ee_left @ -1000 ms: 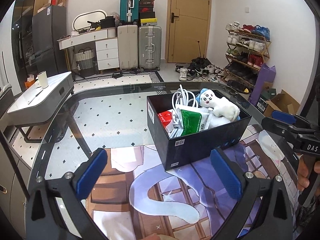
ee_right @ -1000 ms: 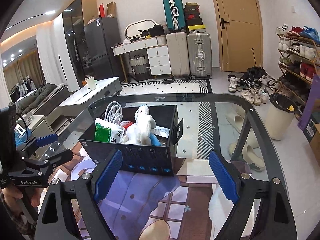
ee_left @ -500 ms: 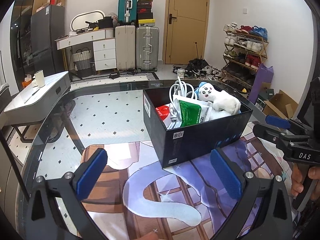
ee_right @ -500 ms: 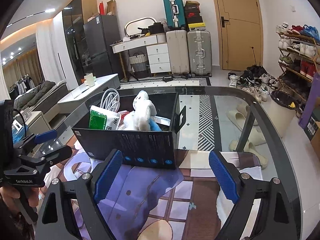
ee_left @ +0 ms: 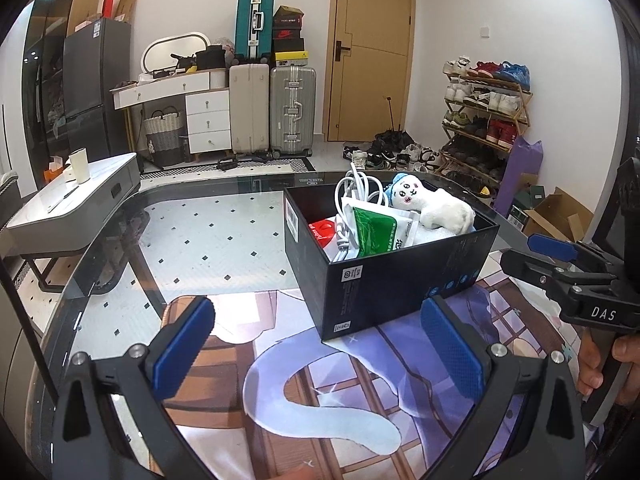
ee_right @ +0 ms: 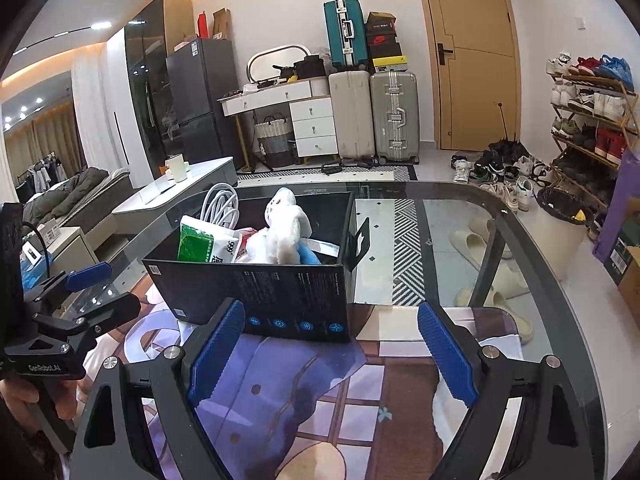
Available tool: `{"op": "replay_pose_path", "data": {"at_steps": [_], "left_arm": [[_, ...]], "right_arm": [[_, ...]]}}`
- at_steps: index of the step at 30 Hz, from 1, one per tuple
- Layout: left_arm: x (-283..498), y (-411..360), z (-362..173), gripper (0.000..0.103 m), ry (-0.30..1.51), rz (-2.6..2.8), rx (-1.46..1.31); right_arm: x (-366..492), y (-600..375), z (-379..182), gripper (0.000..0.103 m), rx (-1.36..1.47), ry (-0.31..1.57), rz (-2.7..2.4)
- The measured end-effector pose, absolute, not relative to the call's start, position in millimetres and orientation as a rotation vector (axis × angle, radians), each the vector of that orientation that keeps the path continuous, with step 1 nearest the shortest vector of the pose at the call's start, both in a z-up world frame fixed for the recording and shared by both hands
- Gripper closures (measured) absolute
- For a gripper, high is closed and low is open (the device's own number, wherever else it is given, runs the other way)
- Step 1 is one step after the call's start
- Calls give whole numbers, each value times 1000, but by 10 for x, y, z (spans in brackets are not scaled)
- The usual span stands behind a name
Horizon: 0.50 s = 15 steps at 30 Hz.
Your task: Organize soft objects
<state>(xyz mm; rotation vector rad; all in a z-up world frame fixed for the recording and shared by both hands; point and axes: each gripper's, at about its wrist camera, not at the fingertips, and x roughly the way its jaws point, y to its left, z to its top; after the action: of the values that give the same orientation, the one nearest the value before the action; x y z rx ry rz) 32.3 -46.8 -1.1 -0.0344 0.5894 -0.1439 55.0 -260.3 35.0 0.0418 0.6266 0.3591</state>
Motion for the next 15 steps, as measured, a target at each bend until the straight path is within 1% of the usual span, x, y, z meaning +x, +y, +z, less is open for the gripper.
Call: {"op": "replay_pose_path", "data": {"at_steps": [7,15], "left_arm": [[317,-429,-19,0,584,-137,-58],[295,-504,-23,0,577,-138,-22]], "right_arm": [[519,-2648,366,13,58,602,324],[522,-2629,355,12,41,597,316]]}}
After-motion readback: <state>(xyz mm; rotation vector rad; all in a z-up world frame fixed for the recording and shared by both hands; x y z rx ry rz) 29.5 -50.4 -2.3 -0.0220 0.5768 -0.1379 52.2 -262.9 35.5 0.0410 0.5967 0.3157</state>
